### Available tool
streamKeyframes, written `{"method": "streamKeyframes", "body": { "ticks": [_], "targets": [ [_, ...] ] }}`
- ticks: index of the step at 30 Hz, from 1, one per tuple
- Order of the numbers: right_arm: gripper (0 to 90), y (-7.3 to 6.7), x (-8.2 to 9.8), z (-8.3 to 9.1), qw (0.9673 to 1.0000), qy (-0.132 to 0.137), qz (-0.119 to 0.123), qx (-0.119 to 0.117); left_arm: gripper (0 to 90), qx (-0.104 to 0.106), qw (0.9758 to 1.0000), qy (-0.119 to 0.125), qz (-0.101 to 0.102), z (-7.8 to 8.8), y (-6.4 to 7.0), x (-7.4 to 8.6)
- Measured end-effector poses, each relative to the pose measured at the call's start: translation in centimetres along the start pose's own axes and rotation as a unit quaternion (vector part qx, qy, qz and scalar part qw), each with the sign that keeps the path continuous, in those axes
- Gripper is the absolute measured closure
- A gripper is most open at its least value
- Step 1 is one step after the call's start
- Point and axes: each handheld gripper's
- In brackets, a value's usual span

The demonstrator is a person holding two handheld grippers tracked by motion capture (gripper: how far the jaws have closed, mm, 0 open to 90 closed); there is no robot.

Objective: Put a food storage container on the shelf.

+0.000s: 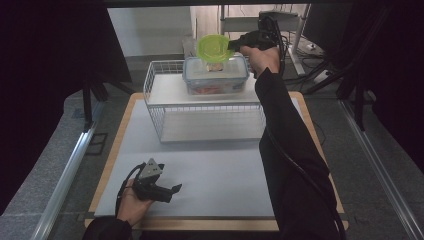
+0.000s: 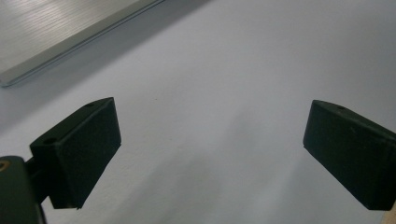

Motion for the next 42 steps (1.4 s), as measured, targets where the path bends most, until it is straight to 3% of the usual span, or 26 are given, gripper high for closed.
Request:
{"method": "streamKeyframes", "body": {
  "ticks": [24,35,42],
  "targets": [
    [62.2,-0.2,0.3,-0.2,0.9999,-0.002,0.01,0.012,3.9,0.001,1.0,-0.003,0.0,-0.1,0.0,0.0],
    [41.6,-0.1,0.5,0.7,0.9981,0.022,0.058,0.0,3.9,0.001,1.0,0.0,-0.001,0.0,0.1,0.0],
    [33.8,0.1,0.8,1.8,0.9959,0.02,0.087,-0.014,3.8,-0.001,1.0,0.0,-0.002,0.0,0.1,0.0]
  ]
}}
Point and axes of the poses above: each handheld gripper's, and its own axes: z roughly backward along the jaws, x roughly out of its underside, y roughly to its right, and after that the axes turned 6 degrees about x, right-handed
